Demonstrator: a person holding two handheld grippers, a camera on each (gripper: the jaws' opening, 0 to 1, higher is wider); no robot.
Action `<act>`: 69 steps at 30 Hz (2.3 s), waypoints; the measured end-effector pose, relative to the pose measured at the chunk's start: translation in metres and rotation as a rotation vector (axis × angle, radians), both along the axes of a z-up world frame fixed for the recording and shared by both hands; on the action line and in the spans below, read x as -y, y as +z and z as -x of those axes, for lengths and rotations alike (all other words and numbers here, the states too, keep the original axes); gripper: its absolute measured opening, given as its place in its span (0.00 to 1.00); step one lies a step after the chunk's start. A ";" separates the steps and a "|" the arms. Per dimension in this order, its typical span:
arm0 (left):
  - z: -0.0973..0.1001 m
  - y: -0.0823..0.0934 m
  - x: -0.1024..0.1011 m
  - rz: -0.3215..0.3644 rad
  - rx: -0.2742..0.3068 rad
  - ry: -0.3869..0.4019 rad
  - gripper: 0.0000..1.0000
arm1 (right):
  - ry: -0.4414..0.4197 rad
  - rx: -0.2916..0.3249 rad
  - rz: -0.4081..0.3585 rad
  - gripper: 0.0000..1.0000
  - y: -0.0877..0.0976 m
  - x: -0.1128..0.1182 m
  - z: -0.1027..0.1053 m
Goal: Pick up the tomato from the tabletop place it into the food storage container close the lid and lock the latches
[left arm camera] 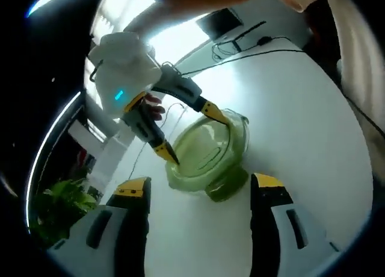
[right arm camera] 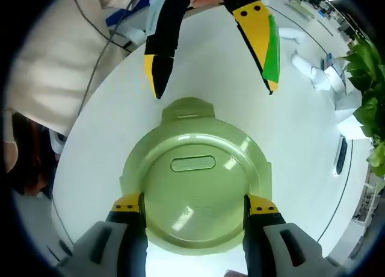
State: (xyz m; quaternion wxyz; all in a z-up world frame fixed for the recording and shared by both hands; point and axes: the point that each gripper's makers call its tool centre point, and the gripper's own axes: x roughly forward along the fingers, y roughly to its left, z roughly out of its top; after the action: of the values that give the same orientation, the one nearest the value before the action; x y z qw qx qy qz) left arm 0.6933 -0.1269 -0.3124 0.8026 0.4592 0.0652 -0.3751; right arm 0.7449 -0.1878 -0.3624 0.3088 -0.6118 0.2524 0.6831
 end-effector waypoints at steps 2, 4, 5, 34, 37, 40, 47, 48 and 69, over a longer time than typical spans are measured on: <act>0.001 -0.003 -0.005 -0.040 0.006 0.010 0.60 | 0.000 -0.001 -0.001 0.59 0.000 0.000 0.000; 0.004 -0.005 -0.007 -0.087 0.018 -0.012 0.61 | 0.001 -0.002 -0.002 0.59 0.000 0.000 0.000; 0.004 -0.005 -0.008 -0.096 0.029 -0.011 0.62 | 0.001 -0.003 -0.002 0.59 0.000 0.000 0.000; -0.019 -0.017 -0.019 -0.469 0.423 -0.209 0.59 | 0.007 0.008 0.012 0.59 0.000 -0.002 -0.005; -0.025 -0.028 -0.024 -0.486 0.418 -0.217 0.59 | 0.008 0.011 0.016 0.59 0.000 -0.002 -0.005; -0.035 -0.042 -0.032 -0.510 0.415 -0.226 0.59 | 0.008 0.012 0.017 0.59 0.000 -0.001 -0.005; -0.047 -0.052 -0.037 -0.520 0.419 -0.238 0.58 | 0.006 0.010 0.014 0.59 0.000 -0.001 -0.004; -0.046 -0.052 -0.037 -0.520 0.417 -0.238 0.58 | 0.006 0.012 0.015 0.59 0.000 -0.001 -0.004; -0.011 -0.028 -0.009 -0.538 0.417 -0.251 0.58 | 0.007 0.018 0.022 0.59 0.000 0.000 0.000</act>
State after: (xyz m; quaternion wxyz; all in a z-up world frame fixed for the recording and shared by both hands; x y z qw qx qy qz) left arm 0.7046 -0.1184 -0.3406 0.5968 0.7250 -0.0607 -0.3384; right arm 0.7453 -0.1878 -0.3622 0.3021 -0.6220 0.2549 0.6760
